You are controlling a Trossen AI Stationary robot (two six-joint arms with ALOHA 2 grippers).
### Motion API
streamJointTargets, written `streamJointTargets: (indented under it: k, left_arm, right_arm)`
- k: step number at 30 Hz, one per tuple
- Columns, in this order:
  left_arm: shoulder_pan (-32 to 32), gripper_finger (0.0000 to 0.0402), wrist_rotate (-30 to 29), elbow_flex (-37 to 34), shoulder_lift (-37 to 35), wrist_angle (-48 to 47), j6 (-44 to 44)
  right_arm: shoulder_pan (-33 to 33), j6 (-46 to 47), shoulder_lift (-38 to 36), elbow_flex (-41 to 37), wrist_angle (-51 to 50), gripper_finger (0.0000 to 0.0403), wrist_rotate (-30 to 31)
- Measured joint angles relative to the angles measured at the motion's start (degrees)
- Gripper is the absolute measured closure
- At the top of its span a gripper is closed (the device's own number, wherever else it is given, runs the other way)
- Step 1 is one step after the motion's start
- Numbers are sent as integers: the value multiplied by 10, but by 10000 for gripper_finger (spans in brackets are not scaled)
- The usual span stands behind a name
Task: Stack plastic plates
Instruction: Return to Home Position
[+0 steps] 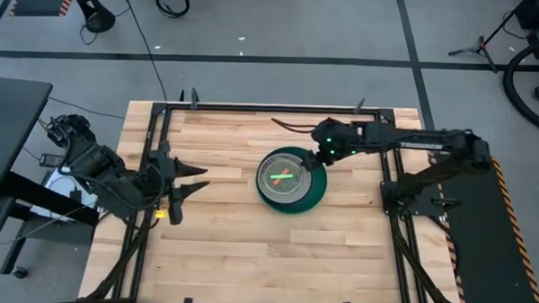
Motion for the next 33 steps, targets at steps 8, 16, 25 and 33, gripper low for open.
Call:
streamJointTargets:
  k: [8,16,25,33]
  left_arm:
    - [106,314,66,-78,-13,121,45]
    - [225,373,254,-215,-13,432,150]
    - [337,391,342,-281,-38,533,161]
    - [455,387,491,-347,-109,602,137]
  right_arm:
    - [65,-132,-62,0,59,221,-35]
    - [113,-212,-79,0,192,318,-56]
    - [76,-308,-134,-12,239,386,-65]
    - [12,-304,-237,-112,311,396,-65]
